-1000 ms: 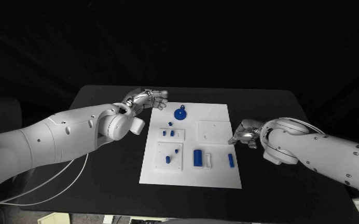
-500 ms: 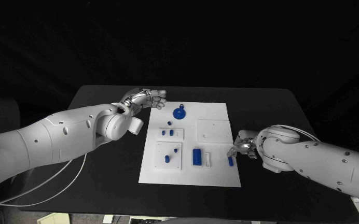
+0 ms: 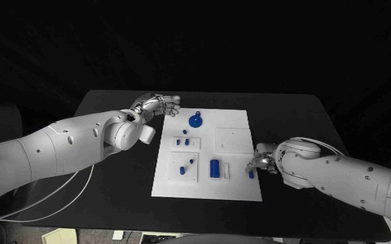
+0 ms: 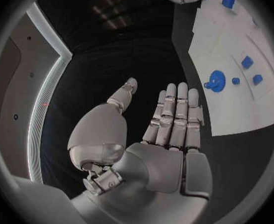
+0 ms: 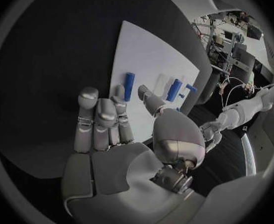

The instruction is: Assemble the parts on the task board

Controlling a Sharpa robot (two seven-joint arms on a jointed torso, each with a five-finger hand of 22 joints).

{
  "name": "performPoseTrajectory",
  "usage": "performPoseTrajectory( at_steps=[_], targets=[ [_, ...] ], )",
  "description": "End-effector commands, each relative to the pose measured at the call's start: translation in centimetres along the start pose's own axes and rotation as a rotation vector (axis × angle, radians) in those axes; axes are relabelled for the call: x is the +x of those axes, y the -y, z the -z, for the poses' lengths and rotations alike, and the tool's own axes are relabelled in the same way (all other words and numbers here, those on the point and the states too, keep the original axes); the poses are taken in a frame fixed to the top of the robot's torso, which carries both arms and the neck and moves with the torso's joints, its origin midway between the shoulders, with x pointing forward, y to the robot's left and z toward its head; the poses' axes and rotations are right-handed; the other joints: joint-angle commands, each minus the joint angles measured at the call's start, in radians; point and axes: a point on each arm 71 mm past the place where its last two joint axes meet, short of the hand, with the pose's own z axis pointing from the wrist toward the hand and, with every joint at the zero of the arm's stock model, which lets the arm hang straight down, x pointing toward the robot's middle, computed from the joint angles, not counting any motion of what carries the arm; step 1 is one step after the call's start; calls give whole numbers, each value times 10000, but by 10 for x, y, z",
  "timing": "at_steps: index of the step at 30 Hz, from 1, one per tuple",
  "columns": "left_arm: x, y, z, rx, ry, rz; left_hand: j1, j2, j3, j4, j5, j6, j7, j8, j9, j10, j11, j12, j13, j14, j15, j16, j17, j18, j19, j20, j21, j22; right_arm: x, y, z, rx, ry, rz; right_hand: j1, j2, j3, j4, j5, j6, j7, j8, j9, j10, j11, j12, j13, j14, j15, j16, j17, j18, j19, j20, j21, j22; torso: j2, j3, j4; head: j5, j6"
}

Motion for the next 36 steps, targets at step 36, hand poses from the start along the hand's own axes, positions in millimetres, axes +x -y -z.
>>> performPoseTrajectory(
  at_steps=[36],
  targets=[
    [2,1,0,32,-172,104,-83,77,-19,102,-16,-34,-7,34,-19,14,32,-31,-19,102,-3,-85,49,101,39,31,-69,37,41,-20,-9,-246,92,1425,1585,218,1601,-118,915,84,-3,-142,36,-17,-8,45,-16,-43,12,-84,7,203,-33,-6,-21,165,-7,-6,-3,-7,-124]
  ],
)
